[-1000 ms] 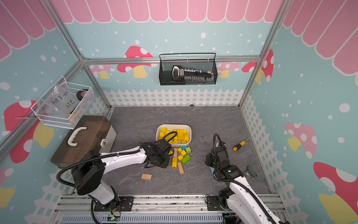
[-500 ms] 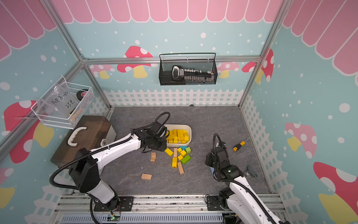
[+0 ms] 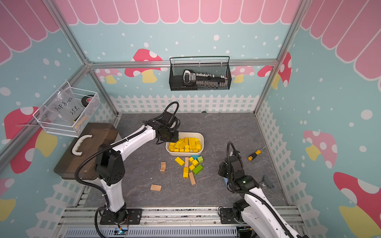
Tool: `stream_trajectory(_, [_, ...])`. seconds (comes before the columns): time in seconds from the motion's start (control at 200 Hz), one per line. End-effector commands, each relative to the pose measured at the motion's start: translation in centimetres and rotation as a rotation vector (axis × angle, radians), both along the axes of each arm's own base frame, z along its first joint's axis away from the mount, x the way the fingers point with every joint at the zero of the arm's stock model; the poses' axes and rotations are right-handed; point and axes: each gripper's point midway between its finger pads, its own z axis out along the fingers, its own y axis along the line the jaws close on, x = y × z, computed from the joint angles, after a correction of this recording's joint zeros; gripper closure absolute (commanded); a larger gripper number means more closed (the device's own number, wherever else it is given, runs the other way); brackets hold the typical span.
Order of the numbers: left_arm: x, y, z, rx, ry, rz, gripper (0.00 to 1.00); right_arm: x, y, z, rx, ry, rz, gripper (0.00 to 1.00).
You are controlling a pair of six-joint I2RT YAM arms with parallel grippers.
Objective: Pick out the yellow building blocks
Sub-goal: Place the building block in the storage box.
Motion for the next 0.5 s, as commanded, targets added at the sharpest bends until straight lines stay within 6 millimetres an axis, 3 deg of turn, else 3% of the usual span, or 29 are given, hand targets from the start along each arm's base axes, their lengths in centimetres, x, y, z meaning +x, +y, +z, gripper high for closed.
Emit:
stream_trajectory(0.0, [1.1,-0.1,-1.0,0.014,0.026,-0.02,0.67,-0.1,-0.3,-0.3,-0.003,0.004,-0.012,0.48])
stream_trajectory(0.215, [3.5,-1.0,-3.1,0.019,0.052,-0.023,0.67,-0.2,-0.4,-0.4,-0.006,0.008,-0.014,0.48])
stream_trajectory(0.495, [5.8,-1.3,-4.1,0.004,0.065,-0.007,0.64,0.1,-0.3,-0.7,-0.011,0.021,-0.015,0.48])
